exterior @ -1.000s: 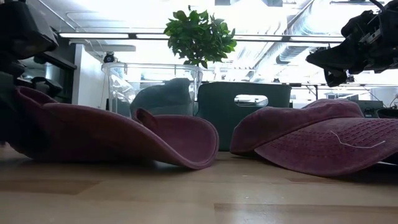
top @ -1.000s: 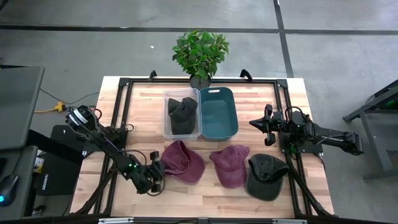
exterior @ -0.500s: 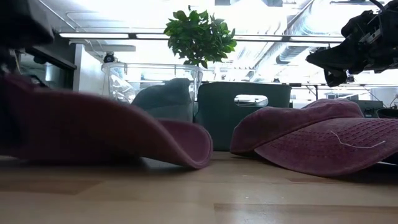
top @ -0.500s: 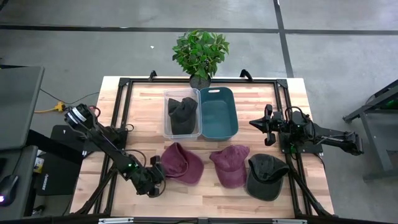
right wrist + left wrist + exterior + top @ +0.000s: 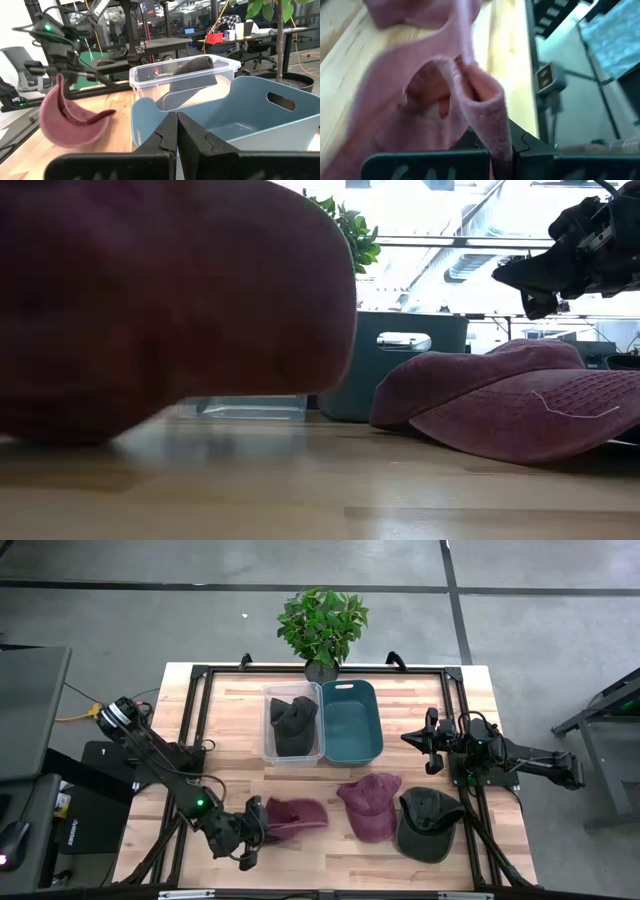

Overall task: Pick & Place hat
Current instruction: Put the left red cap into the blue bin

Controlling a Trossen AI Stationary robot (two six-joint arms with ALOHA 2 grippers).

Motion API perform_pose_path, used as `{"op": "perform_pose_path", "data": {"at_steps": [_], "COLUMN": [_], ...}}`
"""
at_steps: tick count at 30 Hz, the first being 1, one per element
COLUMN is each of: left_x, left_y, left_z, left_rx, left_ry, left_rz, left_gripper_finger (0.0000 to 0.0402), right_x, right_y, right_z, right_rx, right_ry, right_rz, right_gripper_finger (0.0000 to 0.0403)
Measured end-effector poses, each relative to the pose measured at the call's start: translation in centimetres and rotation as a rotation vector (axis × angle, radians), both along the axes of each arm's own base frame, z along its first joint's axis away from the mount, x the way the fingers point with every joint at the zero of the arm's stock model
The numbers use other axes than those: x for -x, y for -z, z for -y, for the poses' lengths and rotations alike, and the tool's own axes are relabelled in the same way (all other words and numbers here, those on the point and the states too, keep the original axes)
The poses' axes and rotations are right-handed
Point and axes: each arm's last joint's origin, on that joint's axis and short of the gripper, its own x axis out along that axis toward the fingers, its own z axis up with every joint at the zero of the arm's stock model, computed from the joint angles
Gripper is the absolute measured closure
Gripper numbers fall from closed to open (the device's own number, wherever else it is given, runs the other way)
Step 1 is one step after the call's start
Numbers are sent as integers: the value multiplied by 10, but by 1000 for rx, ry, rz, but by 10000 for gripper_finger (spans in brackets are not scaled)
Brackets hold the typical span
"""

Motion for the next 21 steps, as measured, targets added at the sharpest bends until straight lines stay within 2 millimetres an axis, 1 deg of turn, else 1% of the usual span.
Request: {"op": "perform_pose_path", "data": {"at_steps": [9,15,21], "left_x": [-10,-27,-41], "left_y": [-38,-62,-93], "left_z": [7,-4,-12], "left_rx": [48,97,151], "left_ry": [-82,-234,-326], "left_rz": [121,202,286], "left_gripper_finger": [401,401,401], "right_x": [0,0,0], "right_y": [0,0,0], "right_z": [0,0,0], "right_rx": [0,0,0], "right_ry": [0,0,0], "right_rz": [-1,0,0], "right_gripper_finger": [402,402,402]}}
